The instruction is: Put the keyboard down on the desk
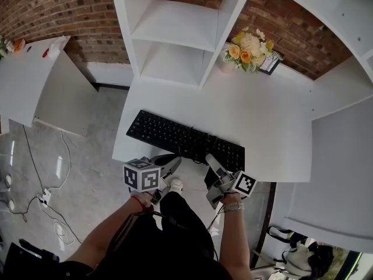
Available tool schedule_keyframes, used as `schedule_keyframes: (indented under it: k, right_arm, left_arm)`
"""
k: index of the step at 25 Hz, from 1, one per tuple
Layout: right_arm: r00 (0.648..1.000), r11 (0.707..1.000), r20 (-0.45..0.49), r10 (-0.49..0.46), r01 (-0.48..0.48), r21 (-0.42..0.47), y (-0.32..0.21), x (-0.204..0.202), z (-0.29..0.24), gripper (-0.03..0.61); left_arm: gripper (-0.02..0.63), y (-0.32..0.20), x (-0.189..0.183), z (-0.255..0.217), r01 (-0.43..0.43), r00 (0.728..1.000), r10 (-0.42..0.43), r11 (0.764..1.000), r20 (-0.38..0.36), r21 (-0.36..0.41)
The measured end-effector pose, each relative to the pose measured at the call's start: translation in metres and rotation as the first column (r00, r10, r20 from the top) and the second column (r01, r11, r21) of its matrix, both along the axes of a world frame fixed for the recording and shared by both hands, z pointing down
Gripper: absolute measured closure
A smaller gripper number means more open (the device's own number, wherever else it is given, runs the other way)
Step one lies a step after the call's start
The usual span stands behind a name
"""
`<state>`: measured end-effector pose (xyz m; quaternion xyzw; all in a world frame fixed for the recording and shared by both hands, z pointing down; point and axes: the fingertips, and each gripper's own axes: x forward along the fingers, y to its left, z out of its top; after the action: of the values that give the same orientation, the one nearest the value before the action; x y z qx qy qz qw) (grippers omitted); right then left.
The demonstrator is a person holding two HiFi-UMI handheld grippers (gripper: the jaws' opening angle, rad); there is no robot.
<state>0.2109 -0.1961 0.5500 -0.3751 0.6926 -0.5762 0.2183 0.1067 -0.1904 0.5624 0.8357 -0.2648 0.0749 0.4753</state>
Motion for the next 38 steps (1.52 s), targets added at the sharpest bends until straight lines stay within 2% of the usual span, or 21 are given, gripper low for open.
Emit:
schedule_keyframes:
  k: [3, 4, 6, 8, 12, 15, 17, 18, 20, 23, 25, 27, 30, 38]
  right_arm:
    - [0.998, 0.999, -0.024, -0.054, 0.054, 0.002, -0.001, 0.004, -0.003, 0.198]
    - [0.999, 0.999, -0.003, -0.047, 0.047, -0.018, -0.002, 0.006, -0.002, 0.199]
    - [0.992, 0.997, 0.121, 0.020, -0.010, -0.078, -0.005, 0.013, 0.000, 0.199]
    - [0.967, 0.991, 0.240, 0.080, -0.052, -0.121, -0.005, 0.017, 0.002, 0.178]
    - [0.959, 0.993, 0.276, 0.064, -0.034, -0.112, 0.005, 0.013, 0.002, 0.178]
    - [0.977, 0.992, 0.209, -0.040, 0.064, -0.106, 0.020, 0.001, 0.006, 0.178]
    - [0.982, 0.979, 0.089, -0.166, 0.175, -0.105, 0.035, -0.014, 0.011, 0.179]
    - [0.976, 0.971, 0.035, -0.215, 0.217, -0.097, 0.041, -0.022, 0.012, 0.209]
    - [0.969, 0.968, -0.034, -0.243, 0.240, -0.079, 0.047, -0.029, 0.009, 0.328]
    - [0.969, 0.975, -0.132, -0.211, 0.198, -0.104, 0.046, -0.029, 0.015, 0.508]
    - [0.943, 0.970, -0.236, -0.233, 0.207, -0.129, 0.046, -0.030, 0.023, 0.575]
    - [0.916, 0.962, -0.301, -0.266, 0.229, -0.151, 0.045, -0.035, 0.028, 0.575]
    - [0.906, 0.953, -0.307, -0.290, 0.243, -0.183, 0.042, -0.044, 0.033, 0.575]
    - [0.935, 0.958, -0.264, -0.237, 0.179, -0.225, 0.029, -0.052, 0.048, 0.575]
  left_arm:
    - [0.623, -0.002, 0.006, -0.005, -0.005, 1.000, 0.005, 1.000, -0.030, -0.003]
    - [0.623, -0.002, 0.008, -0.005, -0.007, 0.999, 0.007, 1.000, -0.034, -0.007]
    - [0.623, 0.001, 0.009, -0.001, -0.009, 1.000, 0.008, 1.000, -0.023, -0.026]
    - [0.623, 0.004, 0.008, 0.005, -0.003, 1.000, 0.002, 0.999, -0.009, -0.048]
    - [0.623, 0.001, 0.006, 0.009, 0.019, 0.999, -0.021, 0.998, -0.026, -0.067]
    - [0.623, -0.002, 0.006, 0.008, 0.025, 0.999, -0.027, 0.998, -0.040, -0.066]
    - [0.623, -0.004, 0.008, 0.005, 0.025, 0.998, -0.028, 0.998, -0.055, -0.066]
    - [0.623, -0.004, 0.010, 0.004, 0.020, 0.998, -0.024, 0.998, -0.056, -0.065]
    - [0.623, -0.003, 0.012, 0.006, 0.008, 0.999, -0.010, 0.998, -0.045, -0.065]
    - [0.623, 0.001, 0.013, 0.013, 0.000, 1.000, -0.002, 0.997, -0.026, -0.079]
    - [0.623, 0.002, 0.014, 0.017, -0.001, 1.000, -0.001, 0.996, -0.017, -0.092]
    - [0.623, 0.004, 0.017, 0.021, -0.004, 1.000, 0.002, 0.994, -0.012, -0.112]
    - [0.623, 0.007, 0.020, 0.025, -0.006, 1.000, 0.004, 0.989, -0.012, -0.145]
    - [0.623, 0.015, 0.021, 0.037, -0.004, 1.000, 0.004, 0.980, -0.004, -0.199]
